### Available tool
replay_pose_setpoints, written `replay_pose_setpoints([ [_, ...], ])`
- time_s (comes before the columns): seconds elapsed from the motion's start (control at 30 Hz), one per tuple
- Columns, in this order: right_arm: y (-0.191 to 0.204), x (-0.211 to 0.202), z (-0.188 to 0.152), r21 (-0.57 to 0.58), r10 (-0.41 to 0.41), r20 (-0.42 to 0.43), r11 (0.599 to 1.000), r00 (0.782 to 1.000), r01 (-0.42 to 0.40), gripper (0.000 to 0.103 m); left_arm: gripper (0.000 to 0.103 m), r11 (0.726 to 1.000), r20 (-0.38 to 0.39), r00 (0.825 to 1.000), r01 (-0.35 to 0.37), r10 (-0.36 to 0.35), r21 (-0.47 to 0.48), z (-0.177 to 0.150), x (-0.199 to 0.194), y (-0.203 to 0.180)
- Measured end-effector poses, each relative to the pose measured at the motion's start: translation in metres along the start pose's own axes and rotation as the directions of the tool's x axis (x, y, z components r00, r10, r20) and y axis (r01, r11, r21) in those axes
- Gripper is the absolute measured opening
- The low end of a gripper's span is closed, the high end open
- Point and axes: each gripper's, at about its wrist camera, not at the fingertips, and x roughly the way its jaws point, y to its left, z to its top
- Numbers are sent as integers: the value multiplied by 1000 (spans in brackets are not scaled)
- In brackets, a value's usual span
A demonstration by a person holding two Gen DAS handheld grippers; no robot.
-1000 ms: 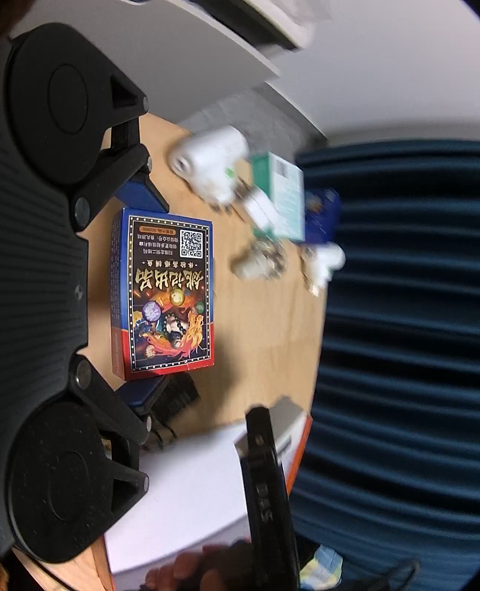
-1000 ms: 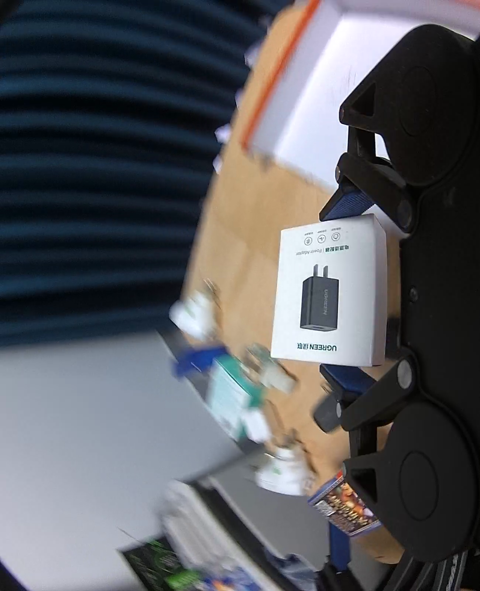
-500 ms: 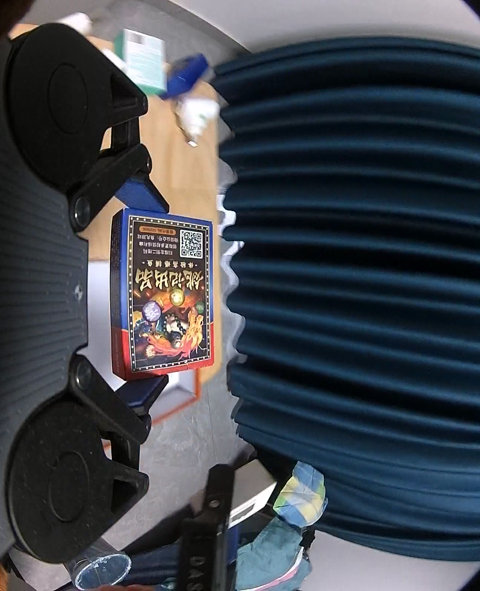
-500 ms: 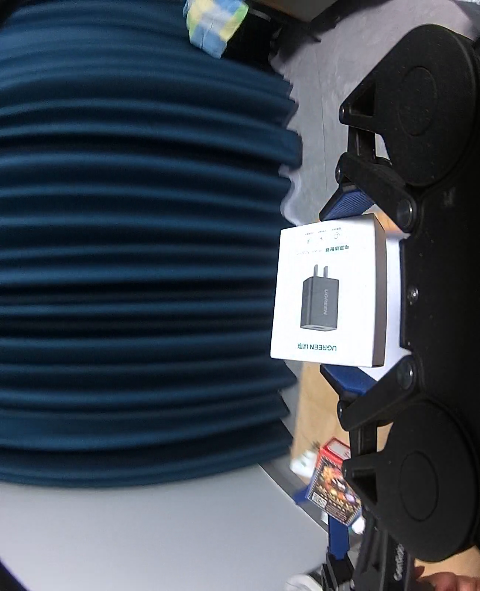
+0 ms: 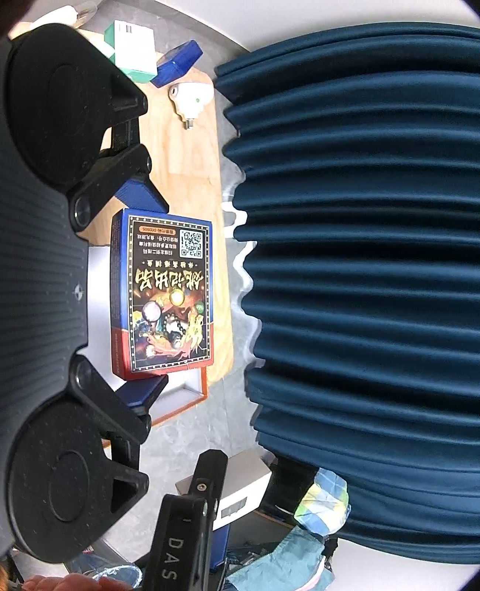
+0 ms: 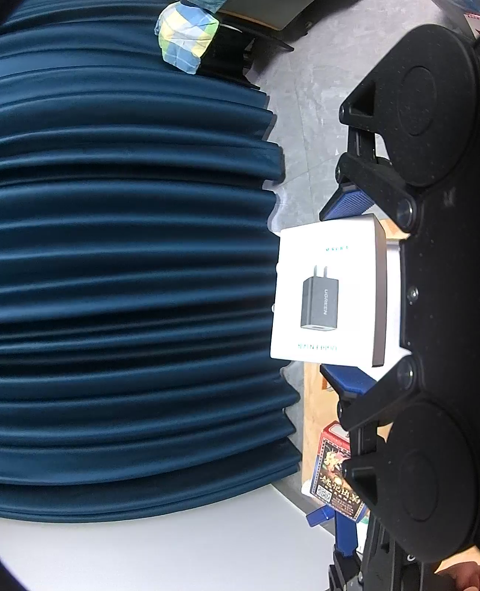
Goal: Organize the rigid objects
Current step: 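Lift both boxes and carry them toward the orange-rimmed tray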
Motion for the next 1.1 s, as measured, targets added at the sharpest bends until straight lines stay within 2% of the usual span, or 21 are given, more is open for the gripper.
replay_pose_setpoints([
  [0.43,9,11,2,-11,-8,-12,1000,1000,8,95,92,1000,-13,1000,7,-8,-5,1,1,6],
  [1.1,6,0,9,-13,-8,-4,1000,1000,8,95,92,1000,3,1000,-18,18,-13,-1,-15,2],
])
